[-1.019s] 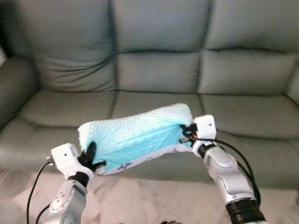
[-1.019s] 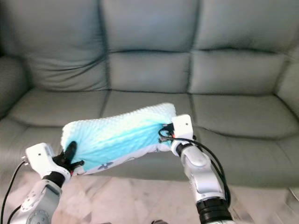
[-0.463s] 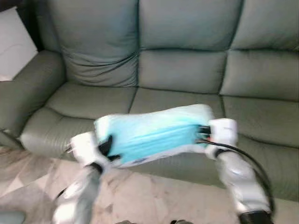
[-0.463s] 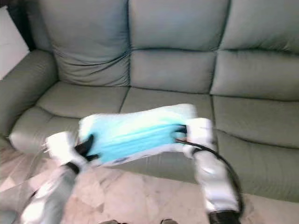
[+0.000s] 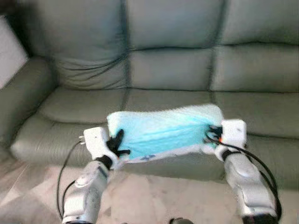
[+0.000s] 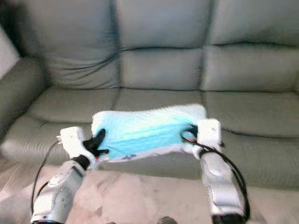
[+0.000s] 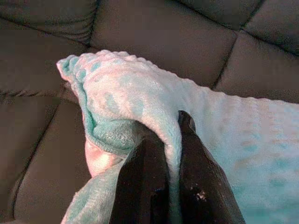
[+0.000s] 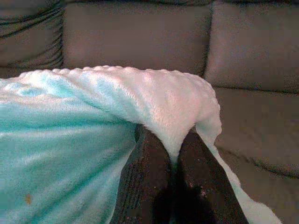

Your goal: Move the pillow to the sofa

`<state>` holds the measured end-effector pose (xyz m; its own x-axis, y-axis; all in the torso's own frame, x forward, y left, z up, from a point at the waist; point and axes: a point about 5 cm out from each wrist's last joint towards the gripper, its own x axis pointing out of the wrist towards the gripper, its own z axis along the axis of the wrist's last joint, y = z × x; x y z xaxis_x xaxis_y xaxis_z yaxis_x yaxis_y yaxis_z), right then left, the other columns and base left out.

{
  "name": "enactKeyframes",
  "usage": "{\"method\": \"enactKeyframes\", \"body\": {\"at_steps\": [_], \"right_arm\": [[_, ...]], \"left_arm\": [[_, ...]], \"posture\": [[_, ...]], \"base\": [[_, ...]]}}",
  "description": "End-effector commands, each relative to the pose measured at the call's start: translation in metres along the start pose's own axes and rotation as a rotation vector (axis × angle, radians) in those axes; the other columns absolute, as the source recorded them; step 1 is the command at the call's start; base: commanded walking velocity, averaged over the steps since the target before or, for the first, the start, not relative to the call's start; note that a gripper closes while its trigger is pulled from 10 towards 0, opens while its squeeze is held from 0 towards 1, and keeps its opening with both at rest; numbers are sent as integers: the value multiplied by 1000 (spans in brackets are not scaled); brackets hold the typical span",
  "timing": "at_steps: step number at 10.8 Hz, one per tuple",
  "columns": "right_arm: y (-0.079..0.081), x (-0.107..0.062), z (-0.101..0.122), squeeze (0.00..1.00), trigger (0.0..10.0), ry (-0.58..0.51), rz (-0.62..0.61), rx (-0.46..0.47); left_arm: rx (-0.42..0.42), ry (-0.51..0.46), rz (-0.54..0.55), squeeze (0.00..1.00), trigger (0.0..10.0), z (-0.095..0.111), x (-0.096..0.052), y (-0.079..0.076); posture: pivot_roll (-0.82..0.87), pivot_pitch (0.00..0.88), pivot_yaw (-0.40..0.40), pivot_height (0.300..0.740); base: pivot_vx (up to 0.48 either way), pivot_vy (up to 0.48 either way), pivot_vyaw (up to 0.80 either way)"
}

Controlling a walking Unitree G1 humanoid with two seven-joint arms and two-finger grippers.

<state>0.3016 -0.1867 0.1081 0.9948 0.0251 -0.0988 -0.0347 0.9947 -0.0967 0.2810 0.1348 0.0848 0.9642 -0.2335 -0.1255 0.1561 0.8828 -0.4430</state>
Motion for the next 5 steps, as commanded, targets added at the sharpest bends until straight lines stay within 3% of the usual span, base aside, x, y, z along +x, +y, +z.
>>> {"method": "enactKeyframes", "body": {"at_steps": [1,5], "right_arm": [[6,4,5,0,10000,-13,22,-5],[13,11,9,0,10000,-22,57,-4]], "left_arm": [[14,-9,38,0,10000,1,-4,9],[-6,-39,93,0,10000,3,-8,19]], "posture": [[-261,164,99,740],[-249,161,94,740]], "base": [[0,0,-800],[0,0,-800]]}}
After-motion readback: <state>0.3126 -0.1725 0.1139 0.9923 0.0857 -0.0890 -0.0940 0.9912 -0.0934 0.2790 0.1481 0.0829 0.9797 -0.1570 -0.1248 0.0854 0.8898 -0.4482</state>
